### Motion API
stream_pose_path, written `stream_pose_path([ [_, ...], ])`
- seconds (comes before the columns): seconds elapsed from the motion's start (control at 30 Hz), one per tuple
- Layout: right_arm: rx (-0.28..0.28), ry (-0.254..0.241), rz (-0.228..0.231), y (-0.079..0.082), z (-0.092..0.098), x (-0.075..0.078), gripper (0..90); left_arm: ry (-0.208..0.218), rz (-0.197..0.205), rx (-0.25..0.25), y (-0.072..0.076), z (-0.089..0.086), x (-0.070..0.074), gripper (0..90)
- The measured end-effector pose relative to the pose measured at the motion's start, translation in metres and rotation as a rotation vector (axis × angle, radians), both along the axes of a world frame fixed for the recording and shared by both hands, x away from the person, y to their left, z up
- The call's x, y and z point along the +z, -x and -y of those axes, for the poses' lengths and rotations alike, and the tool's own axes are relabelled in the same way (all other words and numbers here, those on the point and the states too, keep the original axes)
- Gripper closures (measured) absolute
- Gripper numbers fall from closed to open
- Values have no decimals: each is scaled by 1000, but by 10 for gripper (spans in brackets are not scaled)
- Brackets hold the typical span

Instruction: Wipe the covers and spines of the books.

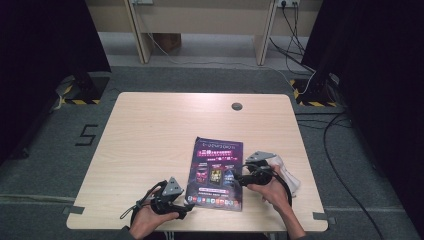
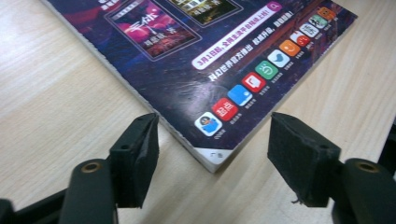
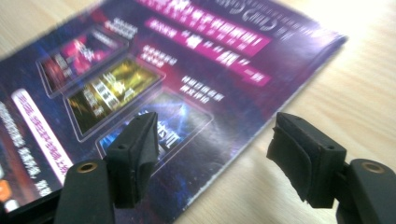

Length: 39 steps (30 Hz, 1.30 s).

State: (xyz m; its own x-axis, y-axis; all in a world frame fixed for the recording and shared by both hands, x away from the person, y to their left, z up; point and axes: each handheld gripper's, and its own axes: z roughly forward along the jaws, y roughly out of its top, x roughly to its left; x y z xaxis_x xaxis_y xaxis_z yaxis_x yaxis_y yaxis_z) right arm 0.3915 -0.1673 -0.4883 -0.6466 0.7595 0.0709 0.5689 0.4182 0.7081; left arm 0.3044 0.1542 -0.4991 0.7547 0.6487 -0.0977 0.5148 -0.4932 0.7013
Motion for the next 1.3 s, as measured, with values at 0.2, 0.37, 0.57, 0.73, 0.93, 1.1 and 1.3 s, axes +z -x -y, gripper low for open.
stream_pose_path([
  [0.2, -52, 10, 17, 3, 17, 5, 264, 20, 17, 26, 1, -5, 1, 260],
  [0.37, -110, 23, 59, 7, 37, 10, 260, 26, 32, 50, 1, -9, 2, 221],
  [0.57, -209, 110, 112, 13, 74, 16, 398, 46, 61, 94, -4, -17, 4, 214],
  [0.73, -300, 116, 114, 17, 99, 15, 478, 52, 61, 130, -8, -22, 3, 212],
  [0.93, -302, 131, 99, 20, 104, 11, 539, 53, 57, 133, -10, -23, 2, 242],
  [1.1, -275, 151, 83, 19, 102, 7, 582, 58, 54, 125, -10, -20, 1, 265],
  [1.3, -270, 164, 35, 14, 104, -3, 634, 72, 31, 113, -12, -15, -1, 304],
])
